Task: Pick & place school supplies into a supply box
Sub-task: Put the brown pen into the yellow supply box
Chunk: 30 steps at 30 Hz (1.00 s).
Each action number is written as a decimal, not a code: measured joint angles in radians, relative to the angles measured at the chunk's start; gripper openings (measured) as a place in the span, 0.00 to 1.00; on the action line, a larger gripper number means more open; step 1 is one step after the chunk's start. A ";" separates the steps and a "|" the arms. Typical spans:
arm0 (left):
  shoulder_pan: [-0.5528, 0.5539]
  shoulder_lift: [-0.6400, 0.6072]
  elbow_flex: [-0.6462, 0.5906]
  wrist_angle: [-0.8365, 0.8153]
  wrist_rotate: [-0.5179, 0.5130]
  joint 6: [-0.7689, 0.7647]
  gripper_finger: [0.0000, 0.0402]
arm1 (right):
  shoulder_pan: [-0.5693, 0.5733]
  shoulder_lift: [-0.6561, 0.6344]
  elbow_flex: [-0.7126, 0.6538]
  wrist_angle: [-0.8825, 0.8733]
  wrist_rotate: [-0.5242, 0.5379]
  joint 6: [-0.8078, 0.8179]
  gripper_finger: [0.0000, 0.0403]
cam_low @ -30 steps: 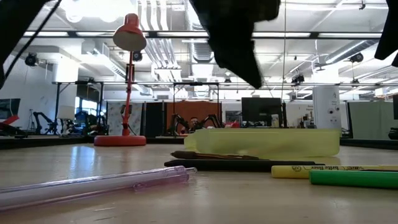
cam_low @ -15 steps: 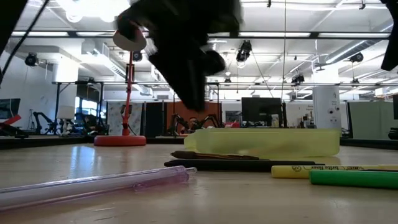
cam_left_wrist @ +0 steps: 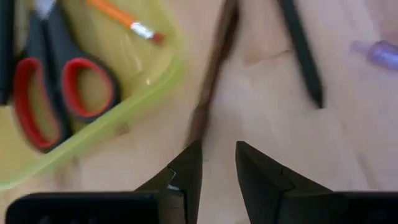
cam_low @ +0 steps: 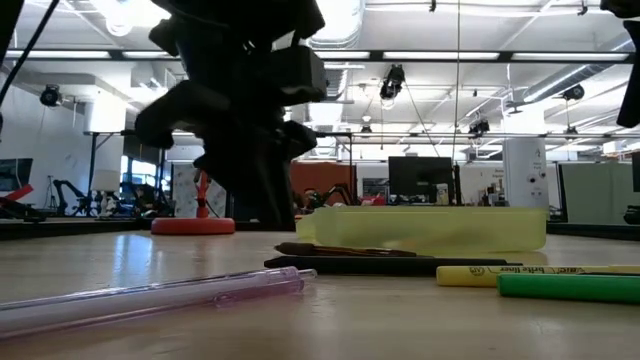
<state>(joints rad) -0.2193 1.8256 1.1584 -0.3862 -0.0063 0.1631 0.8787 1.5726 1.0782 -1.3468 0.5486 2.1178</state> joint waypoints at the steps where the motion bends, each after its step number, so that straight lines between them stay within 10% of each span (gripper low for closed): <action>1: 0.004 0.000 -0.003 0.003 -0.002 0.002 0.20 | 0.000 0.000 0.000 0.000 0.000 0.000 0.50; 30: 0.028 0.081 -0.040 0.081 0.096 0.067 0.08 | -0.013 0.000 -0.004 0.001 0.001 0.029 0.50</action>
<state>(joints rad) -0.1909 1.9068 1.1187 -0.3053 0.0900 0.2302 0.8654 1.5726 1.0744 -1.3460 0.5491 2.1465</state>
